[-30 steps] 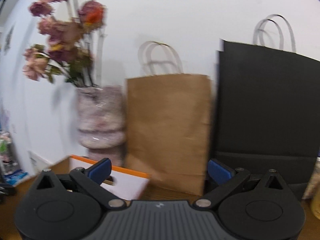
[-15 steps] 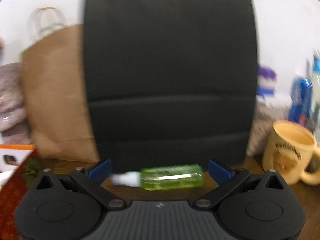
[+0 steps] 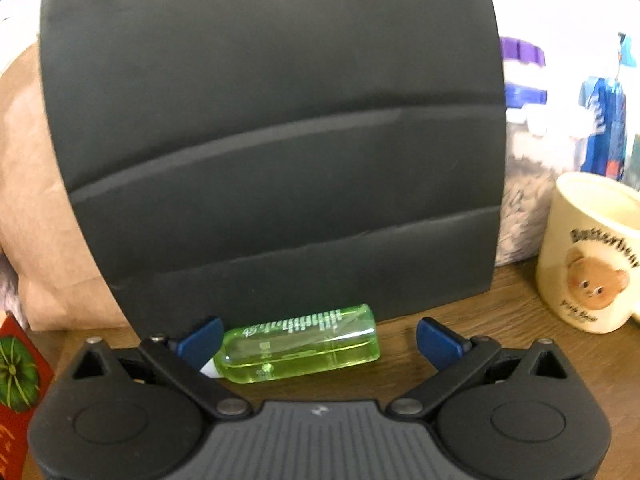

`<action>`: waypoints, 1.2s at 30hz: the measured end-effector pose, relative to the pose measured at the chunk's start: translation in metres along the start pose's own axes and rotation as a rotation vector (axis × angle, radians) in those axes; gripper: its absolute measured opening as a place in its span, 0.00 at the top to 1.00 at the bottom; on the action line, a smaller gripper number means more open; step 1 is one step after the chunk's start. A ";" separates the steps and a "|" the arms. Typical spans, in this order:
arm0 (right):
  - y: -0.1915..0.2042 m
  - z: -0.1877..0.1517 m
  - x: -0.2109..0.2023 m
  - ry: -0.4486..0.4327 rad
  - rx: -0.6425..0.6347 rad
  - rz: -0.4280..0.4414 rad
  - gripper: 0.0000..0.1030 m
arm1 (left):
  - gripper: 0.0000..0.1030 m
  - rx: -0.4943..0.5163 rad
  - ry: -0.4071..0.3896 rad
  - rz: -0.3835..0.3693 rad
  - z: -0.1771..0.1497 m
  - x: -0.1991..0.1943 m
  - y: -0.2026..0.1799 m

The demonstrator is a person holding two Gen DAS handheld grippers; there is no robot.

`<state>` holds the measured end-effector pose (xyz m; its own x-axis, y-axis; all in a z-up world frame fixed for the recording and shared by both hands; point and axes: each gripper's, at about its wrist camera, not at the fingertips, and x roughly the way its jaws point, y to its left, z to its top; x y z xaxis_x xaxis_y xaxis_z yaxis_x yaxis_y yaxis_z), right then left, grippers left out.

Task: Organize rigid objects
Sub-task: 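Grasp the green spray bottle with the right gripper and stand it upright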

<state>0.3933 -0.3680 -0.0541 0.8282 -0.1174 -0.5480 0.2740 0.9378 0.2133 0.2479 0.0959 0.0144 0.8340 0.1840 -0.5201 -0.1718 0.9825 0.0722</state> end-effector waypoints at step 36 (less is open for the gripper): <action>0.026 -0.005 -0.018 -0.073 -0.065 0.109 0.26 | 0.90 0.002 -0.003 0.004 0.000 0.000 0.001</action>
<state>0.3831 -0.3402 -0.0432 0.8853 -0.0354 -0.4636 0.1505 0.9653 0.2136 0.2480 0.0964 0.0145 0.8347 0.1878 -0.5177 -0.1740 0.9818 0.0757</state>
